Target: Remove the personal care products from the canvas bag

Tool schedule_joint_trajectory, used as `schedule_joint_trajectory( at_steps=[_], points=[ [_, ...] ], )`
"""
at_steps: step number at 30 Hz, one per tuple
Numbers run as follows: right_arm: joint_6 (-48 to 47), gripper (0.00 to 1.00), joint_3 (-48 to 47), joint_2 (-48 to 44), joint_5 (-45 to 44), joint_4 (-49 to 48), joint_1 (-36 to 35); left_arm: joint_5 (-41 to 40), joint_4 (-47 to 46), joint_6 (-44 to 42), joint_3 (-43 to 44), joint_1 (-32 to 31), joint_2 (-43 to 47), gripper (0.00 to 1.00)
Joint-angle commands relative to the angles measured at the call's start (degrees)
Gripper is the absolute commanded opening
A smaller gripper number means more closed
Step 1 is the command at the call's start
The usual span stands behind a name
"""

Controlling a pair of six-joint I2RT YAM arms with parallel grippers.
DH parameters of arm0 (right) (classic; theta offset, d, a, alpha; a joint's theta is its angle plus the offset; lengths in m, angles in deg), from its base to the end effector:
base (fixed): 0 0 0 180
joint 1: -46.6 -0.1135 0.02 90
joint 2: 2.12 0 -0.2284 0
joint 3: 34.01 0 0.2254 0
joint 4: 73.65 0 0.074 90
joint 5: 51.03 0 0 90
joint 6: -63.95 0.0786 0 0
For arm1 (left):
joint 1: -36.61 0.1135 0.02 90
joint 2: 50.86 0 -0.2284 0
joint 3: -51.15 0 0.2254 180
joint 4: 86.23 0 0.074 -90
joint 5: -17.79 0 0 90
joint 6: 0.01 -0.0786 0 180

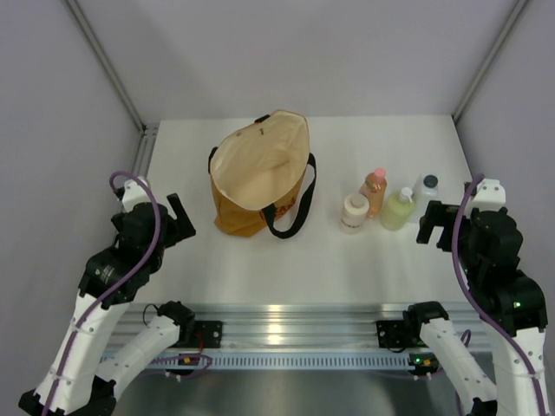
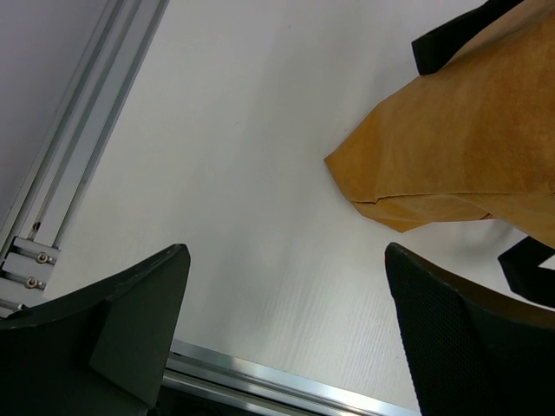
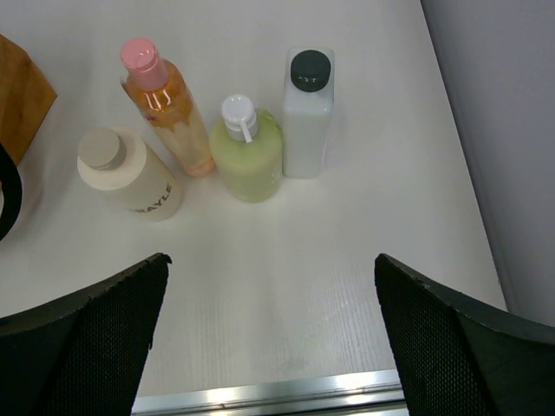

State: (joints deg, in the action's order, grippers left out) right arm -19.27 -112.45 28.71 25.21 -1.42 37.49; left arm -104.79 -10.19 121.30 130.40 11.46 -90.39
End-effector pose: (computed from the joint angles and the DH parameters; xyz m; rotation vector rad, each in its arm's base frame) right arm 0.1141 -0.0006 0.3344 0.1131 1.9847 -0.0610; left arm 0.1358 -0.0170 0.3199 -0.4171 2.0516 0.0375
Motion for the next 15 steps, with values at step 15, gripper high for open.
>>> schedule_joint_trajectory(
  at_steps=[15],
  points=[
    [-2.13,1.0,0.07,-0.77,-0.92,-2.3,-0.92,-1.43,-3.29,0.07,2.2,0.1,-0.37,0.98]
  ],
)
